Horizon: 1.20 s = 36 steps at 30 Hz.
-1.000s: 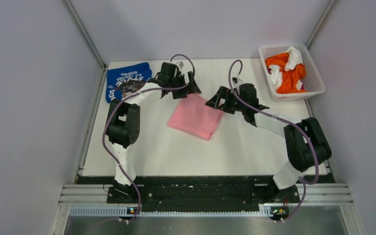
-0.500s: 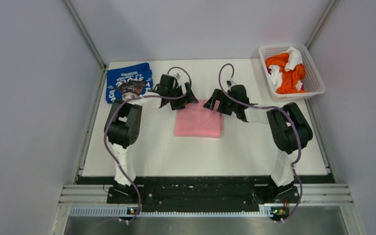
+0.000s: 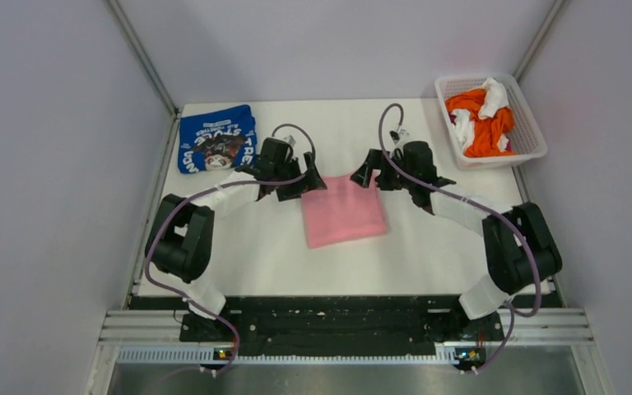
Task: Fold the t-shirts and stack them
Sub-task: Smooth out wrinkles on the folded tshirt, then put the neatly folded tshirt into the corner of the board with the left arm
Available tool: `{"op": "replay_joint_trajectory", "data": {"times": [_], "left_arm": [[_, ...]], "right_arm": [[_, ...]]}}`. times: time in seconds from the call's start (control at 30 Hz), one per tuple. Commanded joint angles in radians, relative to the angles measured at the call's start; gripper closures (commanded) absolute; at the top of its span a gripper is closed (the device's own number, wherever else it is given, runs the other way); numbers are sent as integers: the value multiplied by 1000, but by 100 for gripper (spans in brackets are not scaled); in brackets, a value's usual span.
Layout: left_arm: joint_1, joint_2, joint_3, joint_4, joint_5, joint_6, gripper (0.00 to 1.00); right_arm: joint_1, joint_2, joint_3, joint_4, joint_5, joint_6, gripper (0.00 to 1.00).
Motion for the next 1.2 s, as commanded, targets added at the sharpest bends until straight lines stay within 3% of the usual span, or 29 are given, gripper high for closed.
{"op": "replay_joint_trajectory", "data": {"times": [0.0,0.13,0.23,0.63,0.9,1.1,1.13,1.17], "left_arm": [[-5,-144,-59,-49,-79,-12,1],[0,-191,-128,-54,-124,-49,1],[1,-175,-148,-54,-111,-63,1],[-1,-36,-150,2,-90,-89,5],[-51,79,-92,3,-93,-125,18],[-120,197,39,-127,-228,-122,52],[-131,212,62,-152,-253,-122,62],[-138,236,86,-174,-288,-122,90]], "right_arm": [[8,-184,-110,61,-128,76,1],[43,-286,-318,223,-193,223,1],[43,-266,-421,274,-157,261,1],[26,-130,-531,231,-25,301,1],[-9,-104,-578,298,-105,324,2],[-9,-113,-575,298,-112,318,2],[-8,-123,-574,294,-112,317,2],[-8,-132,-573,291,-113,315,2]]}}
